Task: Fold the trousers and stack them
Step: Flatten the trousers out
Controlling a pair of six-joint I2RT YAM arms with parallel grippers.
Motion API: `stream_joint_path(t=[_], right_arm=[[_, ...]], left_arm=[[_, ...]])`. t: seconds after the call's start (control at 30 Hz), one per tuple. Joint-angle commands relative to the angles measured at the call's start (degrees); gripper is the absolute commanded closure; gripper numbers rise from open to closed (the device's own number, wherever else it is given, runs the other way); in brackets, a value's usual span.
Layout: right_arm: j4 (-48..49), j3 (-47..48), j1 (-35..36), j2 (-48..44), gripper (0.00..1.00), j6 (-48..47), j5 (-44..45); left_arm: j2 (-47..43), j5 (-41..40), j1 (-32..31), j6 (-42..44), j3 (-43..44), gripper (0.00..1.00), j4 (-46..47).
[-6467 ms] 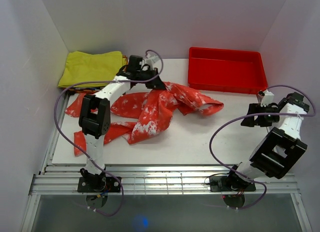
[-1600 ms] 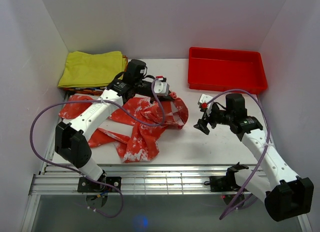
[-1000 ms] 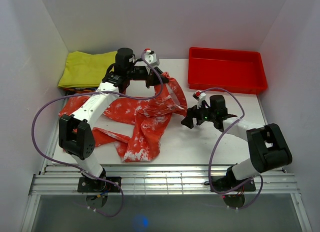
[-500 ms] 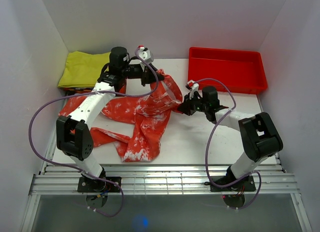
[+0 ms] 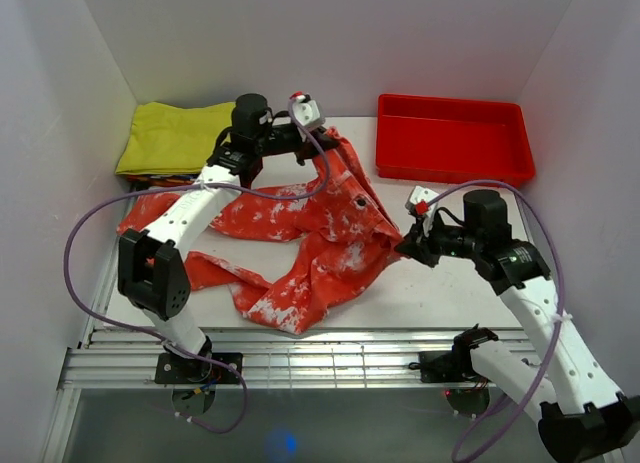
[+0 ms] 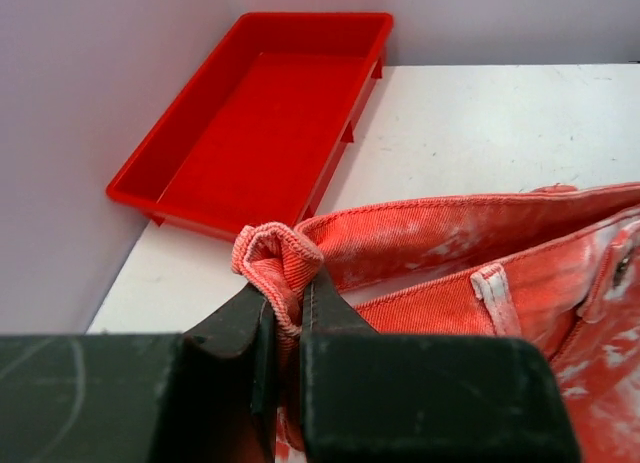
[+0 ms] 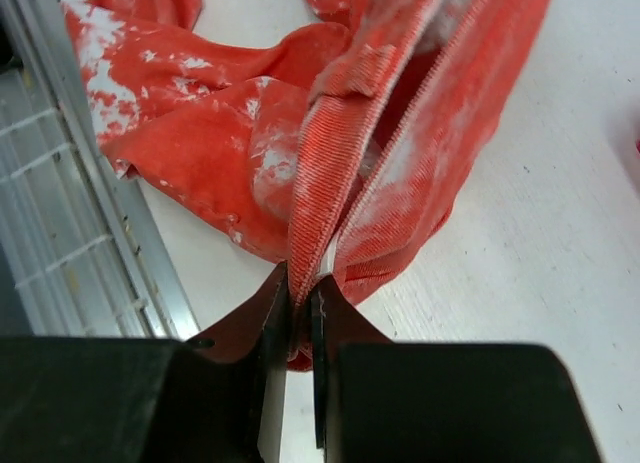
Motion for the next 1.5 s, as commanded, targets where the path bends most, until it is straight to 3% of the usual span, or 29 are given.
stream_joint_path(t=[0.0, 0.2, 0.23, 0.27, 0.3, 0.33, 0.37, 0.4, 0.43, 0.5, 0.67, 0.77, 0.8, 0.9, 1.07, 1.2, 1.43, 1.47], right_arm=[[-23.3, 7.1, -0.8, -3.5, 0.92, -10.6, -2.6], [-39.3, 19.8, -0.8, -5.6, 0.92, -20.5, 0.1], [-42.8, 20.9, -0.8, -6.0, 0.89, -20.9, 2.2], [-43.2, 21.8, -0.7, -6.5, 0.76, -20.6, 9.2], [-43.2, 23.1, -0.7, -6.8, 0.50, -18.2, 13.4], [-43.2, 24.0, -0.6, -7.2, 0.38, -17.9, 17.4], [-43.1, 25.4, -0.6, -8.2, 0.26, -18.0, 22.9], [-43.1, 26.8, -0.6, -8.6, 0.07, -18.1, 24.4], [-43.1, 29.1, -0.6, -9.0, 0.01, -17.7, 25.6], [-42.9, 29.8, -0.5, -9.2, 0.10, -16.2, 29.3], [-36.5, 20.7, -0.4, -8.8, 0.10, -12.9, 29.2], [-31.5, 14.4, -0.5, -2.5, 0.10, -11.8, 25.2], [-29.3, 12.6, -0.5, -0.5, 0.08, -12.0, 24.4], [-23.4, 8.1, -1.1, 7.4, 0.07, -12.1, 24.6], [-14.6, 6.4, -4.5, 20.9, 0.05, -12.2, 27.4], [-11.8, 4.8, -7.0, 29.5, 0.02, -13.9, 30.4], [-3.3, -3.0, -19.1, 38.5, 0.02, -23.4, 38.7], [-2.8, -2.7, -23.9, 41.4, 0.02, -24.8, 39.1]], left_arm=[[4.2, -6.2, -6.0, 0.6, 3.7, 1.00, 7.3], [22.3, -9.2, -20.2, -1.5, 18.1, 1.00, 10.5], [25.2, -10.4, -21.4, -2.2, 20.9, 1.00, 10.7], [30.9, -11.3, -22.5, -3.6, 26.8, 0.94, 10.9], [33.7, -12.4, -24.2, -4.5, 29.7, 0.80, 11.6], [36.4, -13.3, -24.7, -5.5, 32.6, 0.62, 11.7], [40.4, -13.8, -25.0, -6.4, 37.9, 0.32, 11.6], [41.6, -14.8, -25.3, -7.9, 39.6, 0.17, 11.3], [42.3, -16.1, -25.4, -8.2, 40.8, 0.06, 11.0], [40.9, -19.3, -25.3, -6.7, 42.0, 0.02, 7.3], [29.4, -24.9, -22.0, -6.1, 36.3, 0.02, -6.3], [20.9, -26.0, -16.2, -9.7, 33.9, 0.02, -19.9], [19.0, -26.1, -12.4, -10.2, 33.5, 0.02, -28.6], [11.7, -26.2, -3.9, -7.7, 29.0, 0.02, -44.5], [-0.6, -18.3, 15.3, -1.4, 11.7, 0.02, -55.6], [-2.8, -19.9, 31.5, 8.7, 3.6, 0.03, -62.7], [1.4, -16.4, 52.5, 26.7, 4.2, 0.03, -75.2], [1.9, -16.1, 56.6, 28.4, 4.3, 0.03, -76.1]])
